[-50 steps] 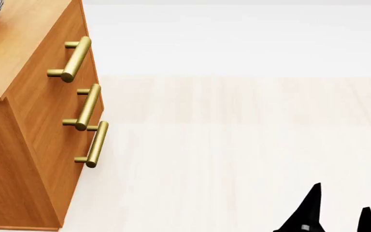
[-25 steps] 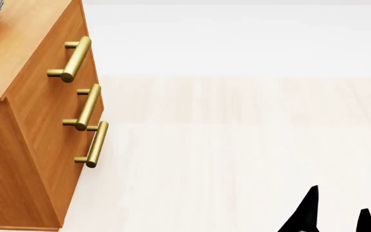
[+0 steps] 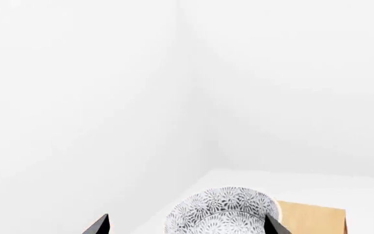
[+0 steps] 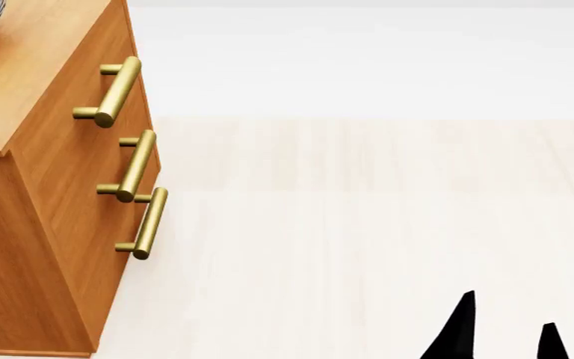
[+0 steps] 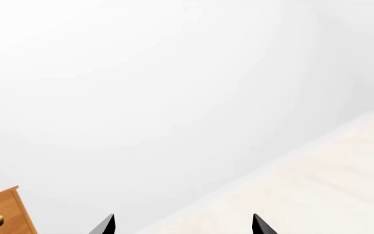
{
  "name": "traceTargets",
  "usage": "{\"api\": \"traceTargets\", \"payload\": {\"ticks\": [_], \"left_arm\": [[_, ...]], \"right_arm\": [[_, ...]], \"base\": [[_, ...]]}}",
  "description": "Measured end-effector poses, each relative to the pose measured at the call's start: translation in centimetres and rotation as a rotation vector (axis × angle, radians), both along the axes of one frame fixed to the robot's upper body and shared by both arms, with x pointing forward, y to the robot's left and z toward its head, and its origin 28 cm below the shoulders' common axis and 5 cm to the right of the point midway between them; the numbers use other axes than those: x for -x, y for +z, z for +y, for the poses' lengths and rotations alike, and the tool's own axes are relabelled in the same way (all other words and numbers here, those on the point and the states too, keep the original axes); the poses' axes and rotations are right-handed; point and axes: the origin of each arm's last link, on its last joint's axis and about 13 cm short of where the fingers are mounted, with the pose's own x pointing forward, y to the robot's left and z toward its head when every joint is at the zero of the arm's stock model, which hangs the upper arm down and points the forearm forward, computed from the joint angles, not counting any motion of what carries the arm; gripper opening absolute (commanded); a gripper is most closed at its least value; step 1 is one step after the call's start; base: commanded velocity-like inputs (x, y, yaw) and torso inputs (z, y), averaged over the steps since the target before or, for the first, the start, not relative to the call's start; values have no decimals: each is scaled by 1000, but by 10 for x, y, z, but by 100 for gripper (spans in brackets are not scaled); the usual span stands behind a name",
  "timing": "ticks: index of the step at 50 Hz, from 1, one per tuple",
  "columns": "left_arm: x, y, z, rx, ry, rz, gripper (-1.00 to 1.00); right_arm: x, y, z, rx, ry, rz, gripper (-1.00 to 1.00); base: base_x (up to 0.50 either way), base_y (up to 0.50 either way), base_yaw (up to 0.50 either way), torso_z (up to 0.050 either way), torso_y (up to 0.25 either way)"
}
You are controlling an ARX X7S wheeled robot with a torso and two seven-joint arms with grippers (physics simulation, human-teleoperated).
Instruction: Put the bowl on top of the cabinet.
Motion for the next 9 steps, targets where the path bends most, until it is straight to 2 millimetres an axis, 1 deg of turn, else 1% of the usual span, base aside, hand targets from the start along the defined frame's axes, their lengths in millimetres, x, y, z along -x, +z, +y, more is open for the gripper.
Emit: {"api": "traceTargets", "payload": {"ticks": [9], "left_arm": [[17, -12, -14, -62, -65, -4, 100]], "right_arm": [[2, 0, 1, 4, 5, -5, 100]], "base": [[0, 0, 0, 0, 0]]}}
